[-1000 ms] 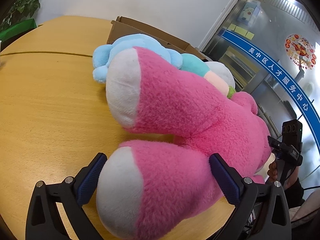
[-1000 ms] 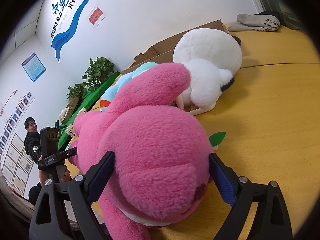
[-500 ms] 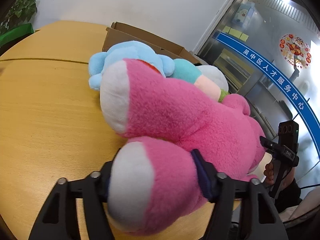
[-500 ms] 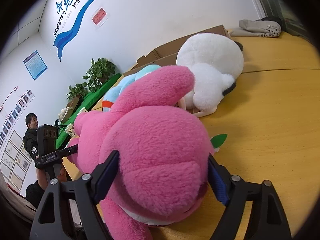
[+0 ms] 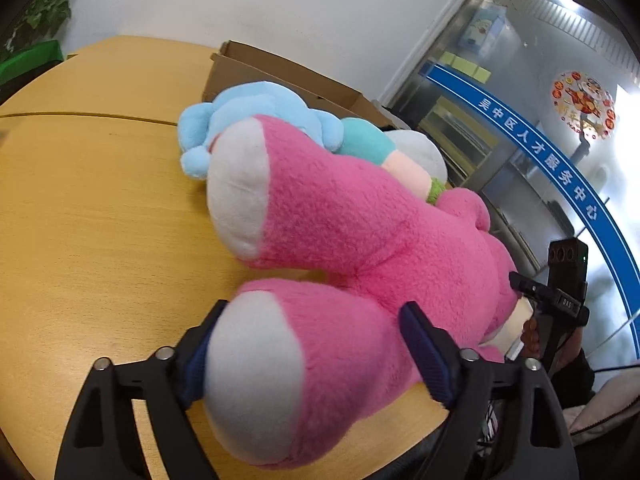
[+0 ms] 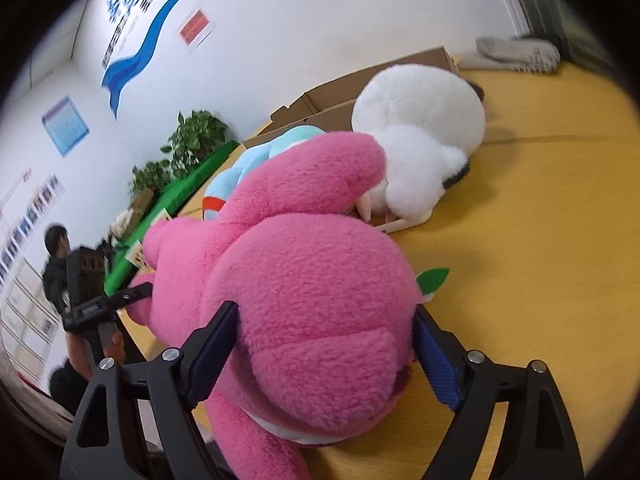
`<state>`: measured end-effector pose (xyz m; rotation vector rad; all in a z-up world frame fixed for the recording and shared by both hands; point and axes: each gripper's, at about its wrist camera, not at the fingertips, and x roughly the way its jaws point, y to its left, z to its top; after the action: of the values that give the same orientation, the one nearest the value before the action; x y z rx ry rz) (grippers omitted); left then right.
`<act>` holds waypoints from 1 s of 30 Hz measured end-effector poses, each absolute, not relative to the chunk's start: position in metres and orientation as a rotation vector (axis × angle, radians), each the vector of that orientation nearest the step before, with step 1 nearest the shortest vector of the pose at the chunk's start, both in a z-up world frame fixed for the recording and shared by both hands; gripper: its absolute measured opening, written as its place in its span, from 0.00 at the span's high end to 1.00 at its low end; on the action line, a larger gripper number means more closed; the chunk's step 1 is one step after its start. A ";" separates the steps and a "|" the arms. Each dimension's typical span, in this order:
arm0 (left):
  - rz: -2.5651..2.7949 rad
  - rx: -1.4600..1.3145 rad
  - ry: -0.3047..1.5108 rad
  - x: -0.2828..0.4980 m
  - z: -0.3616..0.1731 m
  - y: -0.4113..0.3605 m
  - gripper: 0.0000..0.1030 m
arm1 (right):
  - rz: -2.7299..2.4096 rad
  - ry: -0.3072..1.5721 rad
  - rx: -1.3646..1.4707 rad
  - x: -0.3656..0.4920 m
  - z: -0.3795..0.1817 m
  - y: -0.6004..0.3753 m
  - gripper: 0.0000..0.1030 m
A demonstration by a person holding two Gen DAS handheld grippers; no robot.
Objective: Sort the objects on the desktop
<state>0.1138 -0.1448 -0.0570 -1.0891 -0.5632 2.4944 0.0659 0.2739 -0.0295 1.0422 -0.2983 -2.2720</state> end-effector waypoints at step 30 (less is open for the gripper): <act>2.390 -1.078 -0.601 0.125 -0.059 -0.144 0.12 | -2.258 -0.277 1.056 0.075 -0.027 0.289 0.23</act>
<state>0.1252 -0.1444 -0.0588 -1.0775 -0.6009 2.3898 0.0747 0.2888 -0.0274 1.0561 -0.2771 -2.2578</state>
